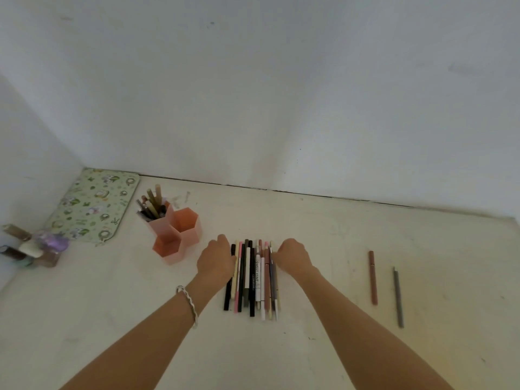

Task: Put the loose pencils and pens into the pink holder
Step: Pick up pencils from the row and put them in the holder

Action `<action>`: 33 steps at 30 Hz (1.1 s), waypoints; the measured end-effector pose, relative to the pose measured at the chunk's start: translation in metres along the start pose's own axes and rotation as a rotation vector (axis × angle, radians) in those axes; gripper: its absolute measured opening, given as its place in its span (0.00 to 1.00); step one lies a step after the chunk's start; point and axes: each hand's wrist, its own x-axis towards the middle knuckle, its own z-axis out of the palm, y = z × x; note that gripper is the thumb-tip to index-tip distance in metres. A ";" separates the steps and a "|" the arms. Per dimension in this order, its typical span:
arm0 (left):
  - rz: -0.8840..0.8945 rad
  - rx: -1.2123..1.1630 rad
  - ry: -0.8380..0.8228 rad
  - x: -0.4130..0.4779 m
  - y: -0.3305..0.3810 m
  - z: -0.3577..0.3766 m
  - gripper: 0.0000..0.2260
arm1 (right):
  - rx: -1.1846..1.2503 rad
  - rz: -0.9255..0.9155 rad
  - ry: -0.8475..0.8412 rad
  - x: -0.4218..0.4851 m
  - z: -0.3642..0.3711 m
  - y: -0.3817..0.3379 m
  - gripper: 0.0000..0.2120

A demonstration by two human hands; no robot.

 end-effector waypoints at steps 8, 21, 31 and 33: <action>-0.112 -0.116 -0.070 -0.001 0.002 0.016 0.04 | 0.115 -0.025 0.162 -0.003 -0.010 0.002 0.10; 0.251 -0.768 0.692 -0.002 0.027 -0.067 0.08 | 0.134 -0.020 0.169 -0.003 -0.015 -0.002 0.03; 0.311 -0.793 0.650 -0.010 0.017 -0.062 0.08 | -0.036 -0.039 0.117 -0.006 0.017 0.001 0.16; 0.298 -0.794 0.664 -0.011 0.013 -0.069 0.13 | -0.005 -0.046 0.125 -0.005 0.011 0.000 0.16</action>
